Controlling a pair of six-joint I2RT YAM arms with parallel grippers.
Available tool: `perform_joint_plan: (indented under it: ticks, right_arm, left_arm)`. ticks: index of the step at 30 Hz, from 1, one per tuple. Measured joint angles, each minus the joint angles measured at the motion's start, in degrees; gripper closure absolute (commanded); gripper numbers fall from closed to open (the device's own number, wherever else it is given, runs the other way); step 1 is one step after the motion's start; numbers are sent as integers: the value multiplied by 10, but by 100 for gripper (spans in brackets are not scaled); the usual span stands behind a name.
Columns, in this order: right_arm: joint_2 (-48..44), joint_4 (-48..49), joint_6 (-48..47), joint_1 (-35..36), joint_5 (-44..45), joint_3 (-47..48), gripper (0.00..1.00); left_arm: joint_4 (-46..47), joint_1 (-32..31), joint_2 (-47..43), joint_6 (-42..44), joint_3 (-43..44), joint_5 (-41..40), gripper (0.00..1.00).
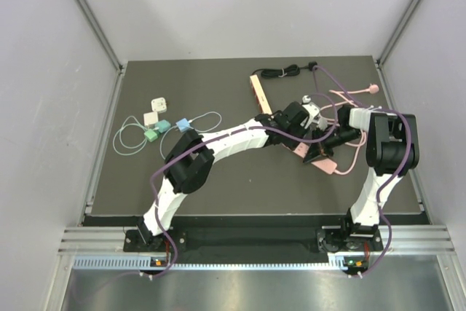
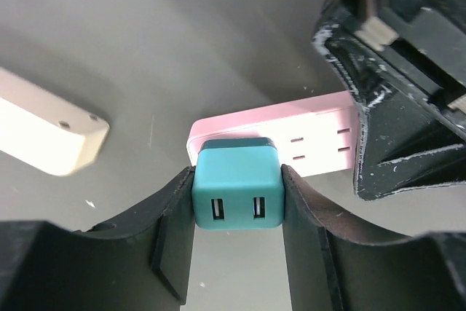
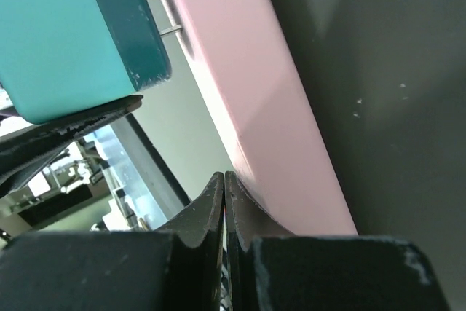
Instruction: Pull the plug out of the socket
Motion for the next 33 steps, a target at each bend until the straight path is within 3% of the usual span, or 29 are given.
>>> perform_joint_plan:
  ticks: [8, 18, 33]
  right_arm:
    - [20, -17, -10, -17, -32, 1, 100]
    - [28, -38, -11, -23, -37, 1, 100]
    - [36, -42, -8, -32, -50, 3, 100]
  left_arm:
    - [62, -1, -6, 67, -36, 25, 100]
    - [94, 8, -20, 69, -65, 77, 100]
    - [147, 74, -59, -91, -115, 217, 100]
